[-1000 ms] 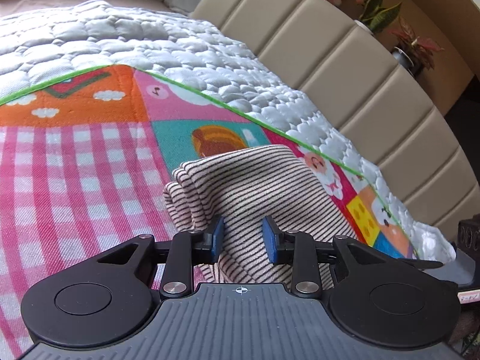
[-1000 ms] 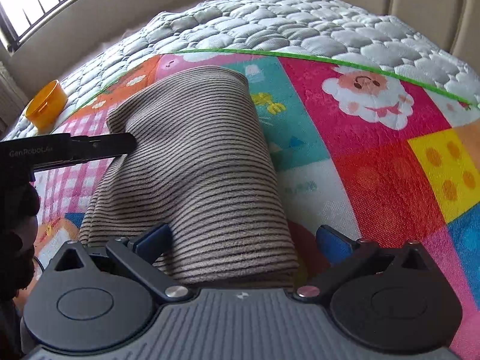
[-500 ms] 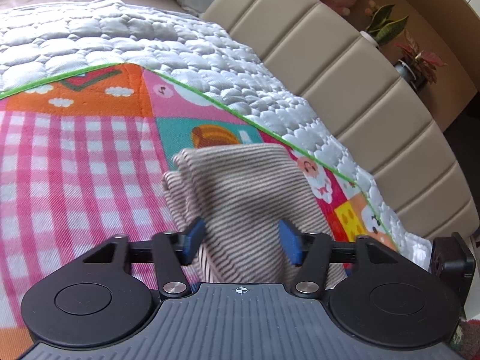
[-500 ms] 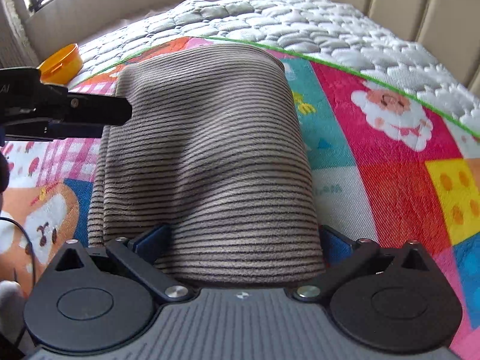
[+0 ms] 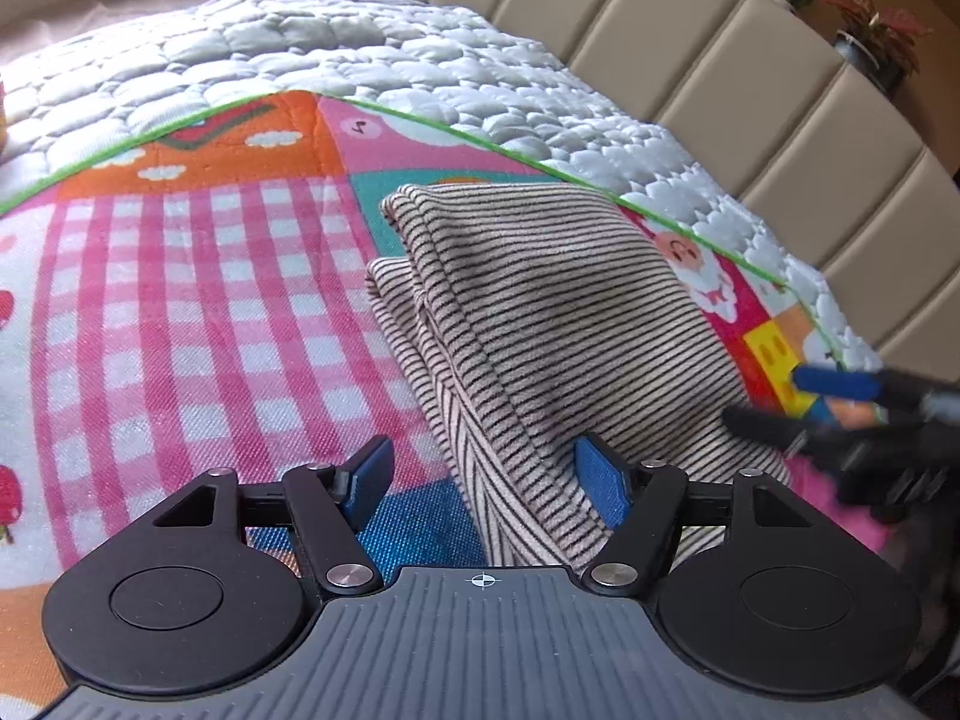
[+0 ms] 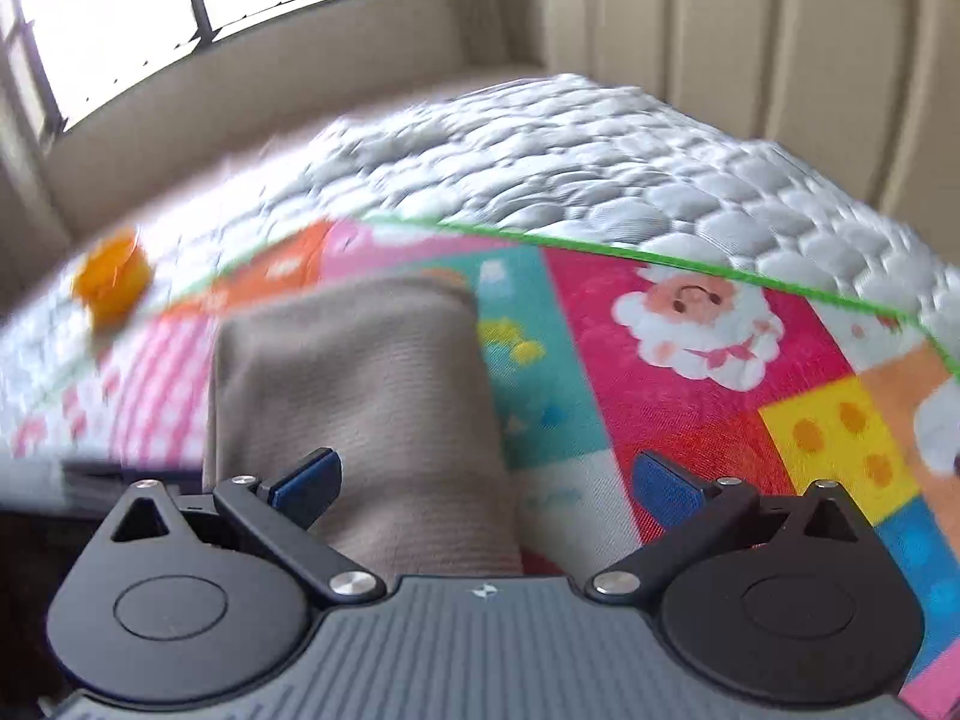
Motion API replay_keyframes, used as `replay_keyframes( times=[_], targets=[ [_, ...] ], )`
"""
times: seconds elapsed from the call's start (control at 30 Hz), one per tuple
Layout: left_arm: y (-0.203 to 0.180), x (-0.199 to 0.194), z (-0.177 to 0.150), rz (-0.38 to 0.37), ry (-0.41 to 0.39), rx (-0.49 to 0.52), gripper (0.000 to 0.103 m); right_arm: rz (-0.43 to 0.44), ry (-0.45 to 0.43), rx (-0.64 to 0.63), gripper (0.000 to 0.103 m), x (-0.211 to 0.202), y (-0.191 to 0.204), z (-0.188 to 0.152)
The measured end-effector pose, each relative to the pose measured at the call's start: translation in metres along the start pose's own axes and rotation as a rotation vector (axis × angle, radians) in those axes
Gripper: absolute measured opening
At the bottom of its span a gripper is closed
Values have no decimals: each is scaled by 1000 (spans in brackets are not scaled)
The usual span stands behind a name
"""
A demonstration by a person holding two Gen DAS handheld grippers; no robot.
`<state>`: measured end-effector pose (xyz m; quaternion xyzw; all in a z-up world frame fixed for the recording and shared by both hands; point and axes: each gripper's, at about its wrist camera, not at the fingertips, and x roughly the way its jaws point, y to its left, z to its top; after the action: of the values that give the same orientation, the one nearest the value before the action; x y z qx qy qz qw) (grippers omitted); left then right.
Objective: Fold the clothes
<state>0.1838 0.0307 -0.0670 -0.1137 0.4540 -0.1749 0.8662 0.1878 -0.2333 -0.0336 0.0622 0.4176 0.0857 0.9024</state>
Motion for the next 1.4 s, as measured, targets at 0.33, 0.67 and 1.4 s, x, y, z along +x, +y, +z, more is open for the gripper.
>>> replay_keyframes(
  times=[0.33, 0.67, 1.4],
  targets=[
    [5, 7, 2, -6, 10, 0, 83, -171, 81, -143, 103, 39, 23, -23],
    [9, 5, 8, 13, -20, 6, 83, -52, 183, 9, 103, 42, 9, -22],
    [17, 9, 9, 11, -18, -23, 89, -106, 108, -55, 103, 37, 14, -22]
  ],
)
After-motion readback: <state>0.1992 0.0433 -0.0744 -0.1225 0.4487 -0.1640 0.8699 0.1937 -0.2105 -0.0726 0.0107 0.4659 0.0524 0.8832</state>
